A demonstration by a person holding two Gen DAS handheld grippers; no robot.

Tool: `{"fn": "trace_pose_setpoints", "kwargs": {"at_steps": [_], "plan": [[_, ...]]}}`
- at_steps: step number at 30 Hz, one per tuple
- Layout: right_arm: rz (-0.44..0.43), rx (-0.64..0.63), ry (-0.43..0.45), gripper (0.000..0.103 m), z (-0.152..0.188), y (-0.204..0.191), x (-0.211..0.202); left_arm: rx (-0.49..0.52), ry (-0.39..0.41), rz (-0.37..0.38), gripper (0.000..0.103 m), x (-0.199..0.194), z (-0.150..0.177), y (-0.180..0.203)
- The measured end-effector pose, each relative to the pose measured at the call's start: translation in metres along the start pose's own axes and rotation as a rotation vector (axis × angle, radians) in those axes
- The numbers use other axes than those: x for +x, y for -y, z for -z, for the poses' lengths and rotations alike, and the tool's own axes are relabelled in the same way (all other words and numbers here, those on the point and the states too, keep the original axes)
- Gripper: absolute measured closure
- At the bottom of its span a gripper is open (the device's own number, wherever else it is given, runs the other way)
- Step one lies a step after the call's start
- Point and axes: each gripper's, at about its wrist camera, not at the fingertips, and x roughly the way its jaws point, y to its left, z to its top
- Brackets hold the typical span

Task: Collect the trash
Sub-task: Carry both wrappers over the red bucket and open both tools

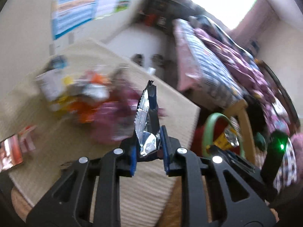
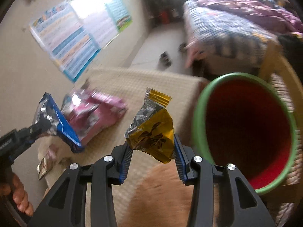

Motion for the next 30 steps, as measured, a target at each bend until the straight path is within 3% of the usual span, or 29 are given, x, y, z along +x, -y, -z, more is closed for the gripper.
{"fn": "trace_pose_setpoints", "kwargs": {"at_steps": [5,9,16,18,19,22,23,30], "plan": [[0.11,0.085,0.062,0.062,-0.006,0.054,-0.025,0.084,-0.062,0.164,0.083,0.03,-0.004,0.069],[0.188,0.168,0.074,0.062,0.003,0.096,-0.038,0.168,-0.101,0.244,0.083,0.054,-0.002,0.121],[0.243,0.235,0.071,0.062,0.011,0.132,-0.05,0.286,-0.166,0.3,0.078,0.081,0.011,0.185],[0.256,0.248,0.074,0.054,0.013,0.136,-0.052,0.296,-0.177,0.299,0.048,0.085,0.014,0.191],[0.255,0.254,0.08,0.052,0.013,0.139,-0.053,0.296,-0.158,0.302,0.044,0.083,0.016,0.192],[0.268,0.262,0.089,0.038,0.014,0.143,-0.053,0.314,-0.145,0.285,0.038,0.082,0.019,0.193],[0.28,0.262,0.085,0.029,0.014,0.144,-0.052,0.318,-0.143,0.275,0.037,0.081,0.02,0.191],[0.261,0.252,0.091,0.029,0.012,0.134,-0.053,0.268,-0.112,0.218,0.032,0.068,0.017,0.155]]}}
